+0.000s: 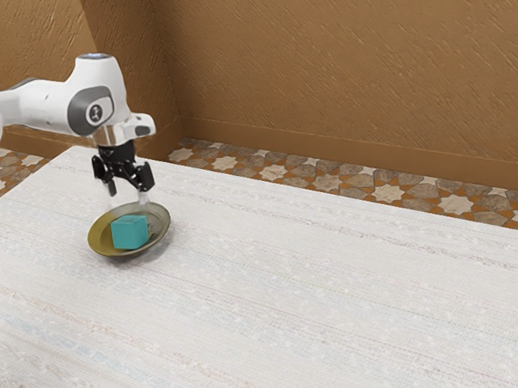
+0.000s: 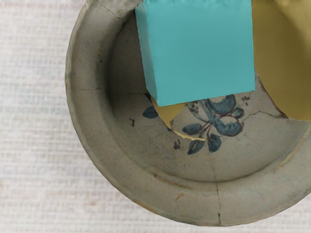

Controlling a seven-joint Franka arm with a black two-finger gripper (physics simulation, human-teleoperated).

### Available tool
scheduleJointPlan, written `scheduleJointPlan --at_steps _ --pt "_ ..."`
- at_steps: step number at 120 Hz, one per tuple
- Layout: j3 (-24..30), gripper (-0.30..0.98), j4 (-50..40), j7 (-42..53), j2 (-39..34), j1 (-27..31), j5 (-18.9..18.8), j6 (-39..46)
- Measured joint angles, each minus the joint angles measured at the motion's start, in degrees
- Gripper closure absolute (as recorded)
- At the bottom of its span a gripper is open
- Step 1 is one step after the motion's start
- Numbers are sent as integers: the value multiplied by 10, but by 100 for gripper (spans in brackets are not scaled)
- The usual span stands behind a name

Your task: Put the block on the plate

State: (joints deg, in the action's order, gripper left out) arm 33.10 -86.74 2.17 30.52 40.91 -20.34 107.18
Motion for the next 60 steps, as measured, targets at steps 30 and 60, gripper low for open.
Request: scheduleJointPlan --at_steps 30,60 --pt "-4 0 -3 10 -95 -20 33 -50" --pt "-83 0 -2 21 -161 -87 79 -98"
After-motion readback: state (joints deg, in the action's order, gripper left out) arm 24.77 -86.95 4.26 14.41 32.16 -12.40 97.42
